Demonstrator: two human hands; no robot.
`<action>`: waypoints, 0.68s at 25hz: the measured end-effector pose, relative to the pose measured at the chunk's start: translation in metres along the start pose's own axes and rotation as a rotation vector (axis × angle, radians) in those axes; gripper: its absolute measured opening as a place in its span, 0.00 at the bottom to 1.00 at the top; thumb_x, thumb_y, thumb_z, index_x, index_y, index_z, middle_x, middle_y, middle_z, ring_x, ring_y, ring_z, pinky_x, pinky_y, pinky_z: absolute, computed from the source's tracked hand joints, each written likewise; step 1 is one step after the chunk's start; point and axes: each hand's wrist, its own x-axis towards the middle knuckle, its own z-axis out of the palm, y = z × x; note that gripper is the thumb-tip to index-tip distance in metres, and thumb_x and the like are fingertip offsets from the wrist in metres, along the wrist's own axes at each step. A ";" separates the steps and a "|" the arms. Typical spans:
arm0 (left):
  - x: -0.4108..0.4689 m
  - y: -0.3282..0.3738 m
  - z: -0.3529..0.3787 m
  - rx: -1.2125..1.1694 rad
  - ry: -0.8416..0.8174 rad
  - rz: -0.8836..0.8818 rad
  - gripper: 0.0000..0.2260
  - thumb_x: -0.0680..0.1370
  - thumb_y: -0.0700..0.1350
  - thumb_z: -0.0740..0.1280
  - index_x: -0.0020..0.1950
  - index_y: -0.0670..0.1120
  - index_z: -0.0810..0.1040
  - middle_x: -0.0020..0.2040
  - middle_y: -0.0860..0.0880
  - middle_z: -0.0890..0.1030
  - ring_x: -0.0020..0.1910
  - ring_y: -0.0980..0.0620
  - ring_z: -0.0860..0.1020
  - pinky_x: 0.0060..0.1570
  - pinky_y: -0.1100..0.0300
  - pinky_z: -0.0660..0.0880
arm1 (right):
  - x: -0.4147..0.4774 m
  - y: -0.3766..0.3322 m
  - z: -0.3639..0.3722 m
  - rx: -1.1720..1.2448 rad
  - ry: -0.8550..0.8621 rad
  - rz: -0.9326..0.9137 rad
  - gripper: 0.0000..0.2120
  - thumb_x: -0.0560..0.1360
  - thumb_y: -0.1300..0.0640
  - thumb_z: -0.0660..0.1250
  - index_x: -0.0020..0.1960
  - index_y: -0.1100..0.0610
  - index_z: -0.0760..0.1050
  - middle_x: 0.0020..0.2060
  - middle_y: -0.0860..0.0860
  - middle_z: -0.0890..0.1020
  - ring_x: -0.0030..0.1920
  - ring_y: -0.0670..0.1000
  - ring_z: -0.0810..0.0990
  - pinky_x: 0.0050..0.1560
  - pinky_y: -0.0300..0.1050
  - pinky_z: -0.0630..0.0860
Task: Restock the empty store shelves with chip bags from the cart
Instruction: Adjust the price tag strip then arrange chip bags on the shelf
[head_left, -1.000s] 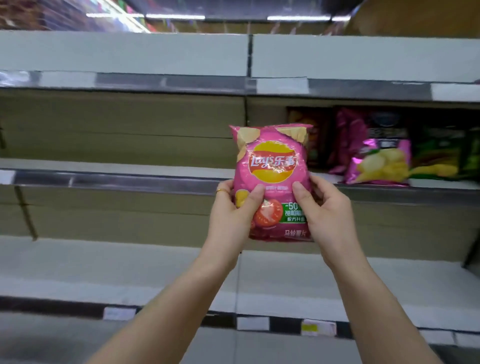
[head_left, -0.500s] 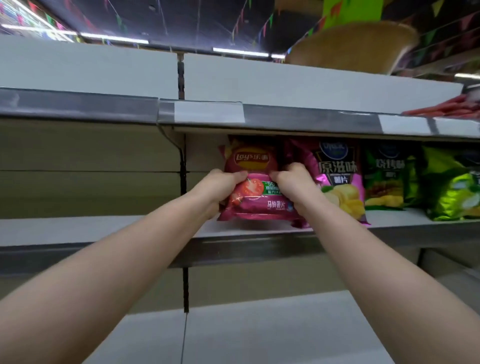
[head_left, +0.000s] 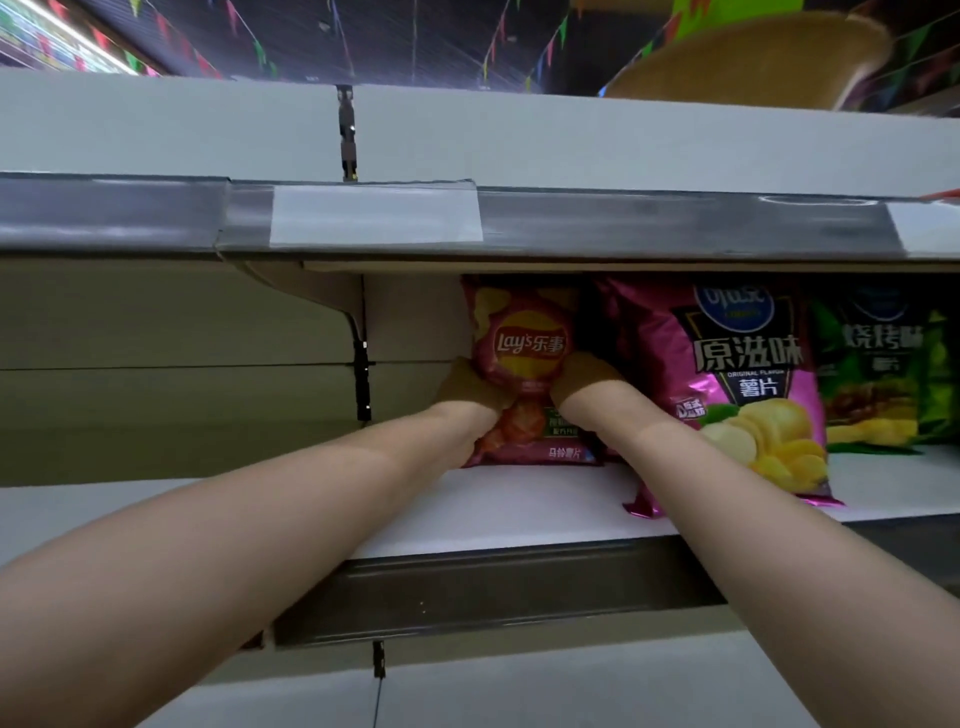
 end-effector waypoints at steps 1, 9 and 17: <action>0.002 0.000 0.003 -0.017 0.022 0.000 0.17 0.76 0.43 0.69 0.62 0.40 0.73 0.56 0.39 0.80 0.53 0.41 0.80 0.53 0.47 0.78 | 0.000 -0.001 -0.003 -0.040 -0.038 -0.016 0.16 0.80 0.64 0.52 0.64 0.67 0.69 0.63 0.62 0.73 0.64 0.60 0.72 0.60 0.47 0.69; -0.009 0.010 0.009 0.125 0.077 -0.022 0.25 0.75 0.48 0.70 0.68 0.41 0.66 0.55 0.44 0.79 0.49 0.46 0.79 0.44 0.58 0.77 | -0.015 0.000 -0.011 -0.117 -0.081 -0.123 0.15 0.80 0.64 0.55 0.64 0.67 0.70 0.63 0.62 0.73 0.63 0.59 0.73 0.59 0.46 0.70; -0.076 0.019 0.002 0.019 0.365 0.008 0.19 0.78 0.41 0.64 0.68 0.42 0.66 0.54 0.47 0.74 0.46 0.52 0.74 0.43 0.62 0.71 | -0.073 -0.011 -0.025 0.173 0.092 -0.350 0.12 0.79 0.61 0.57 0.58 0.66 0.72 0.55 0.61 0.77 0.57 0.59 0.75 0.42 0.39 0.65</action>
